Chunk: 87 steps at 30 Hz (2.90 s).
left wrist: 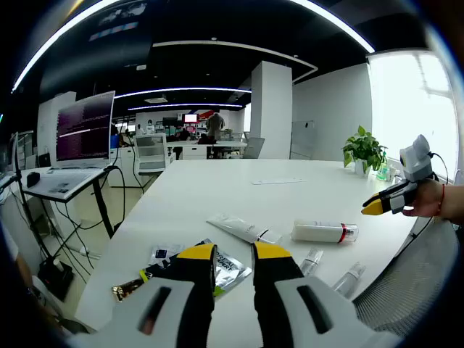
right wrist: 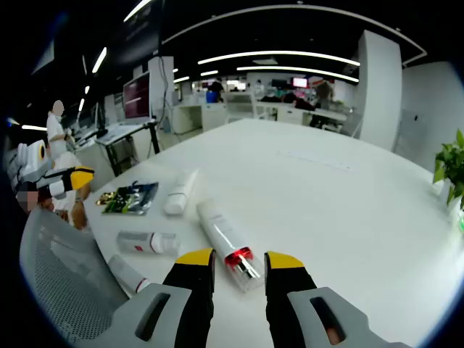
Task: Arrange the skincare products in the storage area until every visible bottle or jar stands upright without overlapping.
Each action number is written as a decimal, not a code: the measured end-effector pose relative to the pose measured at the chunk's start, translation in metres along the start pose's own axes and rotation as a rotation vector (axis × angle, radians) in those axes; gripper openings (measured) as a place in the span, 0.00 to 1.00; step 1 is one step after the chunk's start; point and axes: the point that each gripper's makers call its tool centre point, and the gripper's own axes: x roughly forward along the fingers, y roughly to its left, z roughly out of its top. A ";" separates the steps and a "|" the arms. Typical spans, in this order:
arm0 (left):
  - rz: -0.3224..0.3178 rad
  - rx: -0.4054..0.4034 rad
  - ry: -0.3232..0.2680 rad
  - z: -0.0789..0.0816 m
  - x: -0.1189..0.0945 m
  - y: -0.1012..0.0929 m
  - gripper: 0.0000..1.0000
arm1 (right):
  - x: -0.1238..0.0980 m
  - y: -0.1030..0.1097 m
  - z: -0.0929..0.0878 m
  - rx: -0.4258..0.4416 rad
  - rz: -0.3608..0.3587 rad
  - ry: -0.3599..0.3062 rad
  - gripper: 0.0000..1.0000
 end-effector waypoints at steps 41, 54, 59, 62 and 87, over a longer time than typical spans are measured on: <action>-0.044 0.059 0.046 -0.009 0.001 -0.007 0.18 | 0.018 0.009 0.007 -0.214 -0.052 0.013 0.20; 0.034 0.005 0.025 -0.009 -0.004 0.008 0.19 | 0.015 0.036 0.007 -0.217 0.040 -0.004 0.19; 0.057 -0.001 0.015 -0.007 -0.005 0.012 0.18 | 0.010 0.041 0.009 -0.190 0.072 -0.020 0.20; 0.065 0.006 0.015 -0.007 -0.004 0.013 0.18 | 0.008 0.040 0.011 -0.191 0.077 -0.029 0.20; 0.015 0.033 0.055 -0.011 0.000 0.002 0.17 | -0.002 0.004 0.017 -0.220 -0.093 -0.051 0.24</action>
